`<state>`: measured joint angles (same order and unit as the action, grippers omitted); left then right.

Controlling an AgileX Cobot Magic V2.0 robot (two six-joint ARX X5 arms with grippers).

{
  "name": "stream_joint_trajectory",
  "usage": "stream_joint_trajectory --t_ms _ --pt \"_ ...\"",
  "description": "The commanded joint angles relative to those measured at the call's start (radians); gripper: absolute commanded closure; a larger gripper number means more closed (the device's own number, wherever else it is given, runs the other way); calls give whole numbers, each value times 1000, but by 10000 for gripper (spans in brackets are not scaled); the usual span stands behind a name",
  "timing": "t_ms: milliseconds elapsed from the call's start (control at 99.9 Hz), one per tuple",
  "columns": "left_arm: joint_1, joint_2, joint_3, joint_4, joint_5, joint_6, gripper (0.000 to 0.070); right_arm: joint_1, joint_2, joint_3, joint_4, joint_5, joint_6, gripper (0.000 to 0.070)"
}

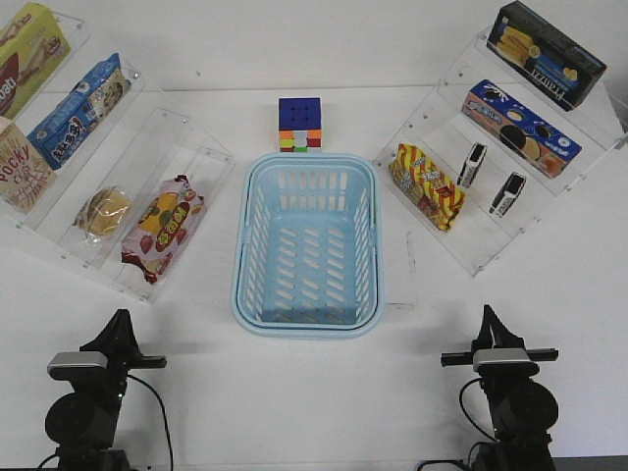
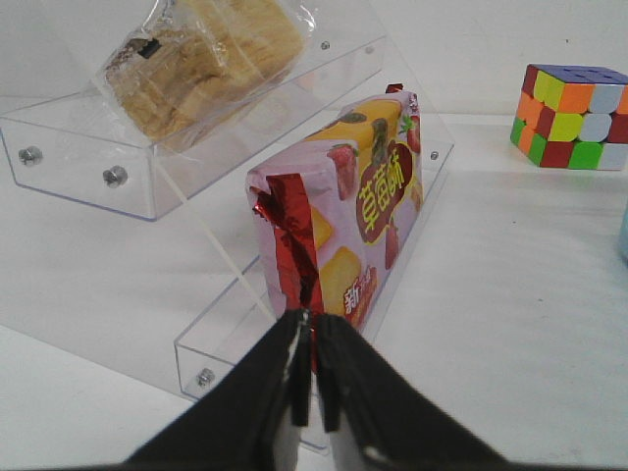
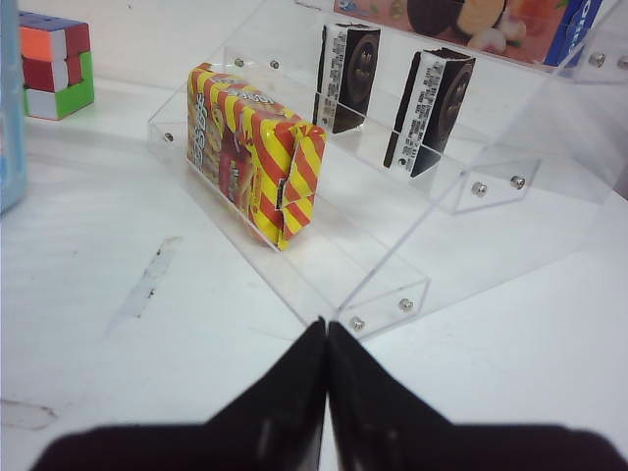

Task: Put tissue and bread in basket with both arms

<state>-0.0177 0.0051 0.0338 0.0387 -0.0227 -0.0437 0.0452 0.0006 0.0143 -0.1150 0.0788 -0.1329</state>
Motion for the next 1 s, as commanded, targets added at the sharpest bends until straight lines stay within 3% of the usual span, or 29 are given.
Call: stream_joint_trajectory --t_ms 0,771,831,991 --pt "0 -2 -20 13 0 -2 699 0 1 -2 13 0 11 700" --pt "0 -2 -20 13 0 -2 699 1 1 -2 30 -4 30 700" --pt "0 -2 -20 13 0 -2 699 1 1 -2 63 -5 86 700" --pt "0 -2 -20 13 0 -2 699 1 1 4 77 -21 435 700"
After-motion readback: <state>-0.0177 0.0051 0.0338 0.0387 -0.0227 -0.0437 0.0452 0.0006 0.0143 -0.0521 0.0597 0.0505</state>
